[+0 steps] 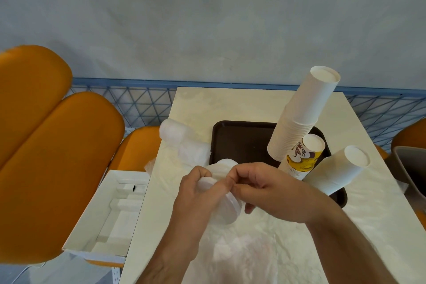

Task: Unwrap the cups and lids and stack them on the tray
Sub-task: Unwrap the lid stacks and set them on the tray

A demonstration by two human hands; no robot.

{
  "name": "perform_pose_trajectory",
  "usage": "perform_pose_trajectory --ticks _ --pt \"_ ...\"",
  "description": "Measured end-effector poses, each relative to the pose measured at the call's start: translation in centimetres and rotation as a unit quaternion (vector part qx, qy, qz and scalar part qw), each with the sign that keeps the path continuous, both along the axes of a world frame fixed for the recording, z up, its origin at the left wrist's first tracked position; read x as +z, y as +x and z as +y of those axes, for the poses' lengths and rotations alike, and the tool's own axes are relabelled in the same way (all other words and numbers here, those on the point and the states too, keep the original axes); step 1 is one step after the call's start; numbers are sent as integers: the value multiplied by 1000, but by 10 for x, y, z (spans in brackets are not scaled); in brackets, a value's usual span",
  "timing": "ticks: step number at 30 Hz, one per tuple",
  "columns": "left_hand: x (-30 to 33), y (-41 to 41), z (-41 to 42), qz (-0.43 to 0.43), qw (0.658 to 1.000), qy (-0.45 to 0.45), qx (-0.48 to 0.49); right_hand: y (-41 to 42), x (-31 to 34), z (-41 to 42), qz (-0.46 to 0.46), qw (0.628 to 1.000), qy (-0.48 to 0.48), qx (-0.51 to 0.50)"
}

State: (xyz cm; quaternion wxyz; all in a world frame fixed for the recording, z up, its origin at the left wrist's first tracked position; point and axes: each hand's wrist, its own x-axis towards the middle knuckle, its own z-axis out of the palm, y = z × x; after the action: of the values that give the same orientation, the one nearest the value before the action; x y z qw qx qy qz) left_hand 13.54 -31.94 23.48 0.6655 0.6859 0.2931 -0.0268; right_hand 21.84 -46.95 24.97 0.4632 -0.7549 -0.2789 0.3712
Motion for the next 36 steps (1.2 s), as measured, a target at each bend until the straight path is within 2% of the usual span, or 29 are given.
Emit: perform_pose_trajectory --ticks 8,13,15,19,22,28,30,33,36 --pt "2 -3 7 -3 997 -71 -30 -1 -4 -10 77 992 37 -98" --pt "-3 -2 10 -3 995 -100 -28 -4 -10 -8 88 985 31 -145" --pt "-5 -2 10 -9 993 -111 -31 -7 -9 -4 63 988 25 -137" --pt "-6 -1 13 -15 993 -116 -13 -9 -12 0 -87 986 -11 -142" --pt "-10 -1 15 -18 991 -129 -12 -9 -17 0 -71 978 21 -194" --pt "-16 1 19 -33 991 -133 7 -23 -22 9 -56 976 74 -196" --pt "-18 2 19 -32 991 -126 11 -27 -24 14 -37 963 109 -245" --pt "-21 3 20 -31 991 -129 24 -28 -29 21 -10 924 155 -351" --pt "-20 3 22 -30 990 -136 28 -20 -30 19 22 899 188 -394"
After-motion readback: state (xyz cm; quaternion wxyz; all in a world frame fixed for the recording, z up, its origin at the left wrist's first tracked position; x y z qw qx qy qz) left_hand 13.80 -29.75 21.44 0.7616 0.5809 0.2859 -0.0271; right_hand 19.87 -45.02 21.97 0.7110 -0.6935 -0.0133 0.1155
